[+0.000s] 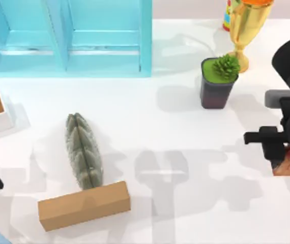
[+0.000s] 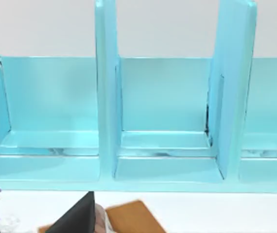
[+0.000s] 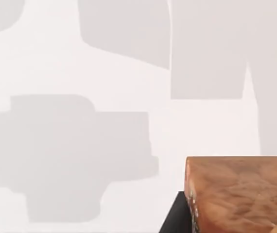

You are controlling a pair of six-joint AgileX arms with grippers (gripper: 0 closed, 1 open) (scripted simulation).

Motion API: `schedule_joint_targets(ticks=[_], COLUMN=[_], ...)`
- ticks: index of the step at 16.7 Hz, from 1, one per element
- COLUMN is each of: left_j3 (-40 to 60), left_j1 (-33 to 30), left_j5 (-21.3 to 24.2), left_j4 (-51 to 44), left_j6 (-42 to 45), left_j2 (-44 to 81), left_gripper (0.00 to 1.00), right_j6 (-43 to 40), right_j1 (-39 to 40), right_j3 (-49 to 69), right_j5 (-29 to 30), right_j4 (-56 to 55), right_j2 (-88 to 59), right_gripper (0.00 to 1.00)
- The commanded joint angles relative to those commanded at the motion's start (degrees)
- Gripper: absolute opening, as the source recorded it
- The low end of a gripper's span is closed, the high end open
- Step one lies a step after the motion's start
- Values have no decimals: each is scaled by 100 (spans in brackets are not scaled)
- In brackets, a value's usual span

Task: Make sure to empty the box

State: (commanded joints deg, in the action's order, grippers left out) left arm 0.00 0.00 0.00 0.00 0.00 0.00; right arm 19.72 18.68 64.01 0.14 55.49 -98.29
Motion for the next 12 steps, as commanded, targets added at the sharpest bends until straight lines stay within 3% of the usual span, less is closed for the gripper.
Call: schedule_joint_targets(ticks=[6,12], left_j3=[0,0], left_j1=[0,0], left_j5=[0,0], left_j4=[0,0], left_j6=[0,0], left_j2=[0,0], left_gripper=[100,100], right_j6=[17,29], right_j1=[-16,13], right_j3=[-54,-542], right_j5=[-6,4], right_j4=[-83,-928], right_j2=[-18,-393], right_gripper=[0,0])
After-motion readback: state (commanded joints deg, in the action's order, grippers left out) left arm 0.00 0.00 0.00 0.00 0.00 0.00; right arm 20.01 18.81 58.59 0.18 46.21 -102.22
